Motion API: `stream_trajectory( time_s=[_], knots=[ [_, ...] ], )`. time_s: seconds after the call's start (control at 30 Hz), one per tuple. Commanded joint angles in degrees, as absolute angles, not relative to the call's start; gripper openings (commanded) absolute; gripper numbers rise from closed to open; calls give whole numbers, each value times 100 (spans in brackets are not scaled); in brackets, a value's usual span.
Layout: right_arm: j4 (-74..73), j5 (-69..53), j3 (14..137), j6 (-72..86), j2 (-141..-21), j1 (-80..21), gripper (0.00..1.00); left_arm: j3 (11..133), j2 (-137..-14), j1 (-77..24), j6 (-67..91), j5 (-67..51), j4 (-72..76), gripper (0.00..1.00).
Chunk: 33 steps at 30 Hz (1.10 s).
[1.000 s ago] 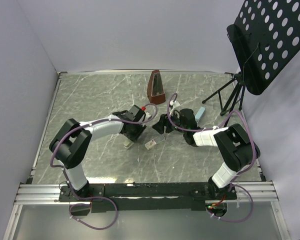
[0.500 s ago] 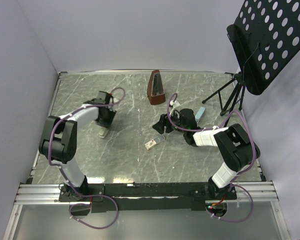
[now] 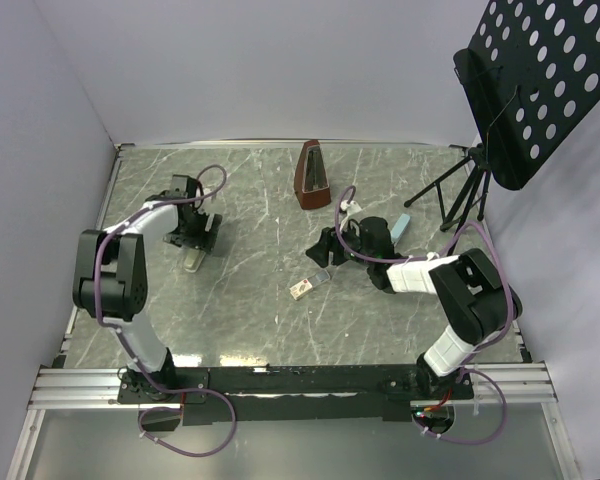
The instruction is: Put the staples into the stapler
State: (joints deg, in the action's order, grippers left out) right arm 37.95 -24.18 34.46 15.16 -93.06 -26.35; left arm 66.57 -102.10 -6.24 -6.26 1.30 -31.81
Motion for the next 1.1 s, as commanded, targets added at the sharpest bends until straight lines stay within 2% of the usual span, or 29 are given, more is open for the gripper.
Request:
stream_trajectory(
  time_s=[0.0,0.1,0.23,0.53,0.67,0.77,1.07],
  knots=[
    [3745,-2120,3480,1494,-8860,-2584,70,6987,-9258,-642,-264,158,-3261,93],
    [3437,-1716,3472,1512,-8623,-2593,71,6961,-8536,-642,-35,115,-3103,99],
    [2884,-944,3498,1591,-8297,-2584,75,6628,-7587,-633,526,184,-2603,99],
    [37,1729,4665,2047,-8270,-2575,98,5099,-5469,-642,1414,421,-1618,99],
    [-842,2617,5176,2346,-8586,-2347,100,4624,-4616,-720,1468,754,-1424,100],
    [-1221,2707,5519,2557,-8850,-2040,100,4465,-4334,-1089,1292,1254,-1380,100],
    [-1730,2312,6354,3040,-9773,-1275,97,4219,-3886,-1766,1055,1758,-1231,99]
  ],
)
